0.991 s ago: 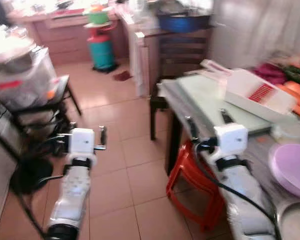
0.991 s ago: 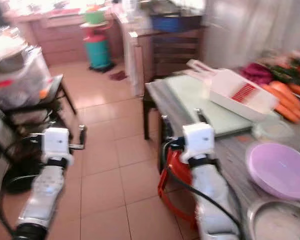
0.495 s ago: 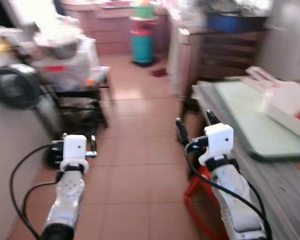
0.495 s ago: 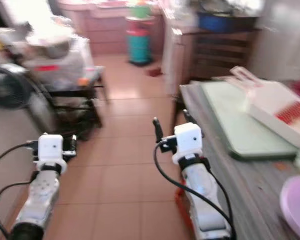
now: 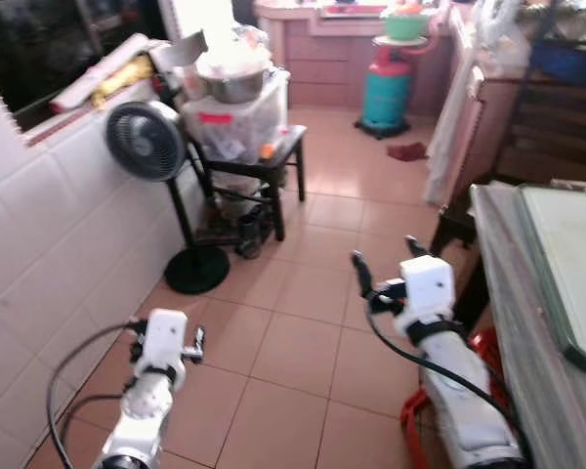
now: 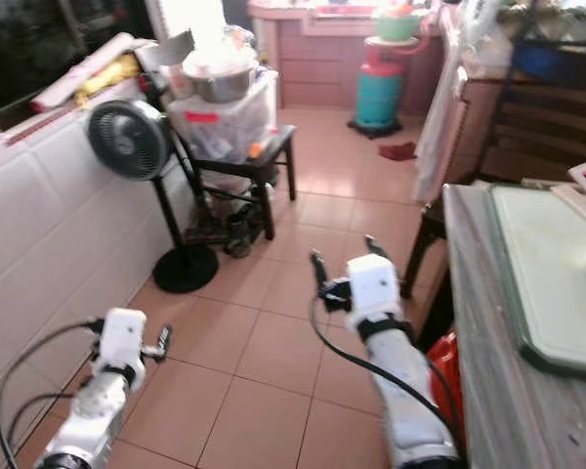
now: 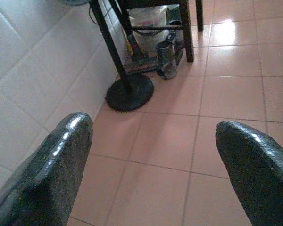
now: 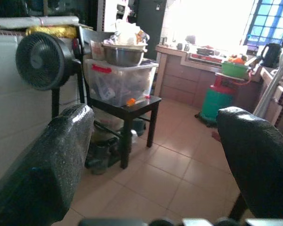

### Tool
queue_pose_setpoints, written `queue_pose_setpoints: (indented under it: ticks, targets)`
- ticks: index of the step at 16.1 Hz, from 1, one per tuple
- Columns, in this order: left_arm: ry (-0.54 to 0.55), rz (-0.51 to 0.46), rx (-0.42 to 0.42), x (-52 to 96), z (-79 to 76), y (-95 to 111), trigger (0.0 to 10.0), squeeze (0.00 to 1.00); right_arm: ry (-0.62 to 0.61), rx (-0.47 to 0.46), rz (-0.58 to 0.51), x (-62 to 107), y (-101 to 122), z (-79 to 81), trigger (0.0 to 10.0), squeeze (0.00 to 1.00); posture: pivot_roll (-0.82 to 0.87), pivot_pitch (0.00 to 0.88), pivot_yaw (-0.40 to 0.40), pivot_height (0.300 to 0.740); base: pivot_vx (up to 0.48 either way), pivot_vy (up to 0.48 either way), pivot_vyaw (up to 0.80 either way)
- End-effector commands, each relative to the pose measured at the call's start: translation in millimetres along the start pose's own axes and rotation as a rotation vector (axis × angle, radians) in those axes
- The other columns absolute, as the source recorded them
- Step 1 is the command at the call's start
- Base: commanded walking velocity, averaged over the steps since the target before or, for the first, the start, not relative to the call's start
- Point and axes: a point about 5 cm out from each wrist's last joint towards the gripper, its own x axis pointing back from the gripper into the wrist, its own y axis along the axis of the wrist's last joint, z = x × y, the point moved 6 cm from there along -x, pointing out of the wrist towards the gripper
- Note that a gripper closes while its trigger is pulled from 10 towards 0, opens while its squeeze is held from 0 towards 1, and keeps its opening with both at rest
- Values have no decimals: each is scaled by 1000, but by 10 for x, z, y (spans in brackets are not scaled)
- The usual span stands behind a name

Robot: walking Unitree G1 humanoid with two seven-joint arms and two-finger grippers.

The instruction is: Setting the table

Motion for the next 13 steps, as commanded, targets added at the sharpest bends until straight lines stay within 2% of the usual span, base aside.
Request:
queue_pose_setpoints:
  ticks: [1, 7, 13]
  targets:
    - [-8, -20, 0, -38, 44, 65, 10000, 0, 8, -24, -25, -40, 43, 64, 10000, 0, 60, 0, 37, 740, 0, 255, 0]
    - [-33, -29, -3, -87, 32, 113, 10000, 0, -18, -54, -16, -4, -15, 79, 10000, 0, 46, 0, 57, 740, 0, 364, 0]
    - [-47, -27, -11, -106, 13, 117, 10000, 0, -46, -58, -10, 0, -39, 26, 10000, 0, 41, 0, 63, 740, 0, 470, 0]
